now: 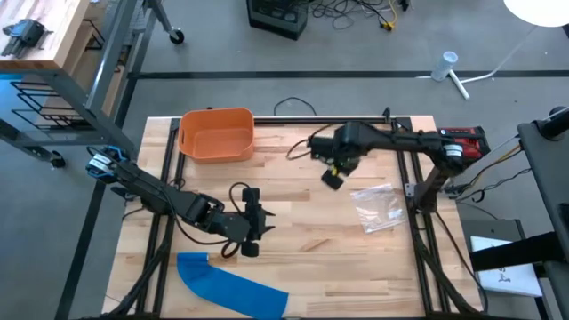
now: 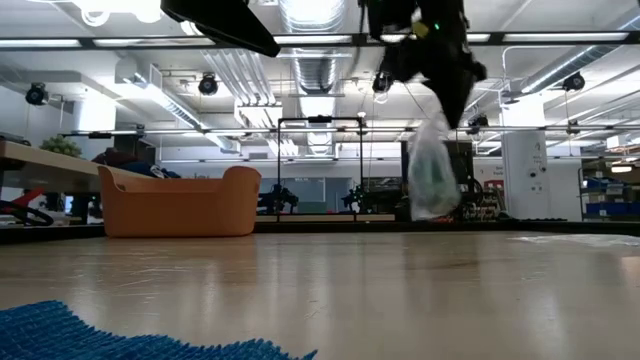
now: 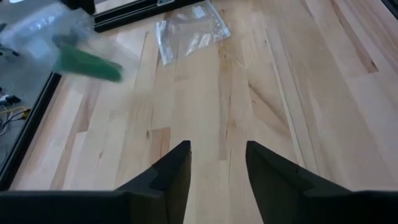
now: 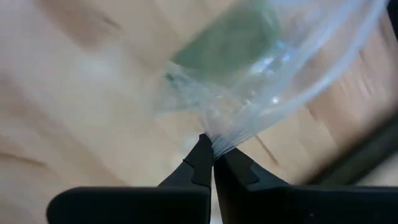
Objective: Roll bandage
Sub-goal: Close the transparent zip bag
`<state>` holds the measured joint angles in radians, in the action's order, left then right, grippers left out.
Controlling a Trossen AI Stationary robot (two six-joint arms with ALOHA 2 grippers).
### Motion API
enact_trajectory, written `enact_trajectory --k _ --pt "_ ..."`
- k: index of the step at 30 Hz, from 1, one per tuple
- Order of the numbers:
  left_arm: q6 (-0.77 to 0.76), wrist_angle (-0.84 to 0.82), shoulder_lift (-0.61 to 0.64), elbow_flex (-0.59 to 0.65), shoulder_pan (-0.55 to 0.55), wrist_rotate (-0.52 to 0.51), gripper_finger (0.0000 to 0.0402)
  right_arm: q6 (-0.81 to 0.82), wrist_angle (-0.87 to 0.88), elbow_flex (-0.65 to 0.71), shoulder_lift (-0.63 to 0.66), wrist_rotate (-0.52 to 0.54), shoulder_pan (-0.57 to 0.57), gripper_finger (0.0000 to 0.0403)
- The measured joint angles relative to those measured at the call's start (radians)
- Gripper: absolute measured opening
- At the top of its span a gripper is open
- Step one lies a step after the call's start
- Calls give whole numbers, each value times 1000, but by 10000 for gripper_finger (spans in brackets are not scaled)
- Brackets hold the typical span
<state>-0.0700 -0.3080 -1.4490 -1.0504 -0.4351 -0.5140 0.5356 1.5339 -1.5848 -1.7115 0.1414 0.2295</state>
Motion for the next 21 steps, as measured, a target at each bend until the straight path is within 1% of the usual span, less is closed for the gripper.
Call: enact_trajectory --k 1,3,6,8,11,14,18,21 --pt "0 0 0 0 0 0 145 27 37 5 0 19 25 0" --pt "0 0 0 0 0 0 148 92 39 14 1 53 68 0" --pt "0 0 0 0 3 0 150 141 31 13 6 18 104 0" --pt "0 1 0 0 4 0 151 125 -10 2 4 -12 106 0" --pt "-3 1 0 0 5 0 150 87 -156 1 0 -146 67 0" --pt "-6 1 0 0 8 -1 149 16 -350 1 0 -350 -14 0" --pt "-8 3 0 0 10 -6 155 -91 -565 -14 0 -595 -178 0" --pt "2 46 0 6 13 -24 161 -177 -658 -25 0 -710 -318 0"
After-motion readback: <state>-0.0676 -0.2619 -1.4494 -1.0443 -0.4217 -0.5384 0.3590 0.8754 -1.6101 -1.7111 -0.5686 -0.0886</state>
